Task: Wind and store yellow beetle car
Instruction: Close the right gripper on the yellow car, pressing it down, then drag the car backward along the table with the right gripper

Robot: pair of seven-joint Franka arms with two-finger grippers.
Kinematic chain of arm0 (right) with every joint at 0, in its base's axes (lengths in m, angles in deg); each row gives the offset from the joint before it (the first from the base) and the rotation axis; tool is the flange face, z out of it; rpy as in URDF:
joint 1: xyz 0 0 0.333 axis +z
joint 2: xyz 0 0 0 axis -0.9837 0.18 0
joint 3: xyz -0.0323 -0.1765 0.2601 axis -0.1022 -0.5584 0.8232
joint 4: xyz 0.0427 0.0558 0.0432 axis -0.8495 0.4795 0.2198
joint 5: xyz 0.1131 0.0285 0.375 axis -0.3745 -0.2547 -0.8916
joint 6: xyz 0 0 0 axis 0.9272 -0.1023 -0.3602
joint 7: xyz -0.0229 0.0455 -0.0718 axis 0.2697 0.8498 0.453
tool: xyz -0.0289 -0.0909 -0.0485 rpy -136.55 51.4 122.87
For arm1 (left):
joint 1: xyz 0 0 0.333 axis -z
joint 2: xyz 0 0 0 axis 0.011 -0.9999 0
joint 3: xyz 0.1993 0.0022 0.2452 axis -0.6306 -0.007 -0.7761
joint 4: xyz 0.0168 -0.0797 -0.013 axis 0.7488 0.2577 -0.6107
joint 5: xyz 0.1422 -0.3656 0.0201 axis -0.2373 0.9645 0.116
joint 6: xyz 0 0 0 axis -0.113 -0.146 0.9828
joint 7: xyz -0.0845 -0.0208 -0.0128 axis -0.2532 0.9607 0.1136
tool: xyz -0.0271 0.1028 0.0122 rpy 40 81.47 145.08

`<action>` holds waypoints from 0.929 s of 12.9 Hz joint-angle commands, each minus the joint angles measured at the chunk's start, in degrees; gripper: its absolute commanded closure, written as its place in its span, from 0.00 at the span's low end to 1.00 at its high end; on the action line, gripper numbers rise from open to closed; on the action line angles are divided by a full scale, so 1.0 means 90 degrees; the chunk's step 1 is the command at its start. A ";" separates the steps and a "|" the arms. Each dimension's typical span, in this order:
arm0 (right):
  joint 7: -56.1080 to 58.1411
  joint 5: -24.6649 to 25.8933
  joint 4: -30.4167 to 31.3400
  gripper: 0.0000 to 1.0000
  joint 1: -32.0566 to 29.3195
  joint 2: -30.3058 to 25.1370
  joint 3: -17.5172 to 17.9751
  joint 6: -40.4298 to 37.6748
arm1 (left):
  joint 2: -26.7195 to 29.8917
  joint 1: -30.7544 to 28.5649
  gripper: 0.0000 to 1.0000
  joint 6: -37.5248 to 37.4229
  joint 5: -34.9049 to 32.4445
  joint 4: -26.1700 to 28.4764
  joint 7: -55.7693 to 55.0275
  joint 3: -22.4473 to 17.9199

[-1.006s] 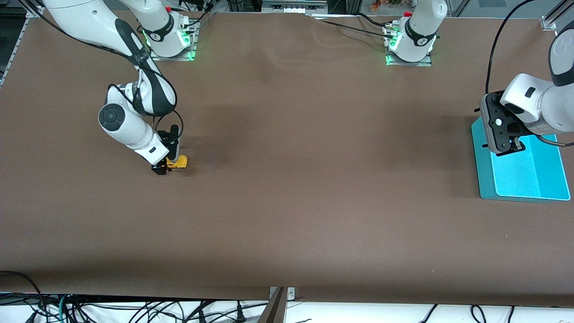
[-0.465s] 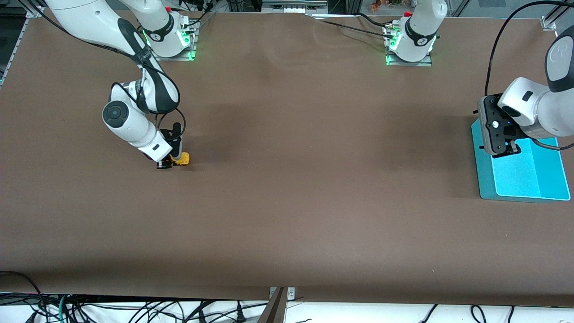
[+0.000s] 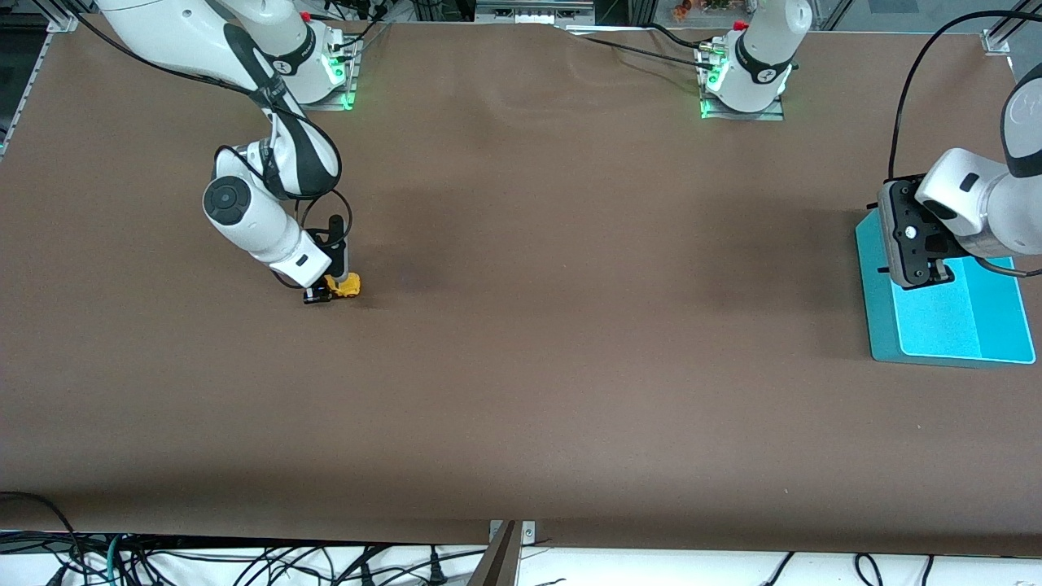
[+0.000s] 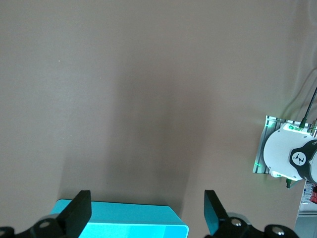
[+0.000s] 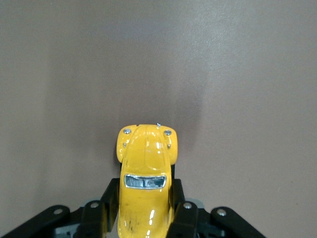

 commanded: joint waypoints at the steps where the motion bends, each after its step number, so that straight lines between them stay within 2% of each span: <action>1: 0.0120 0.0009 0.0071 1.00 -0.0063 0.0005 0.0039 0.0111 | -0.0079 -0.0040 0.00 -0.0046 0.0100 -0.0166 0.0185 0.0015; 6: 0.0110 -0.0001 0.0071 0.98 -0.0063 0.0084 0.0039 0.0238 | -0.0089 -0.0040 0.00 -0.0046 0.0090 -0.0166 0.0195 0.0015; 7: 0.0110 -0.0011 0.0071 0.94 -0.0063 0.0084 0.0030 0.0238 | -0.0089 -0.0040 0.00 -0.0046 0.0090 -0.0166 0.0195 0.0015; 9: 0.0062 -0.0040 0.0071 0.73 -0.0063 0.0084 0.0030 0.0229 | -0.0089 -0.0040 0.00 -0.0046 0.0090 -0.0166 0.0195 0.0015; 12: 0.0032 -0.0040 0.0071 0.60 -0.0063 0.0084 0.0030 0.0229 | -0.0089 -0.0040 0.00 -0.0046 0.0090 -0.0166 0.0195 0.0015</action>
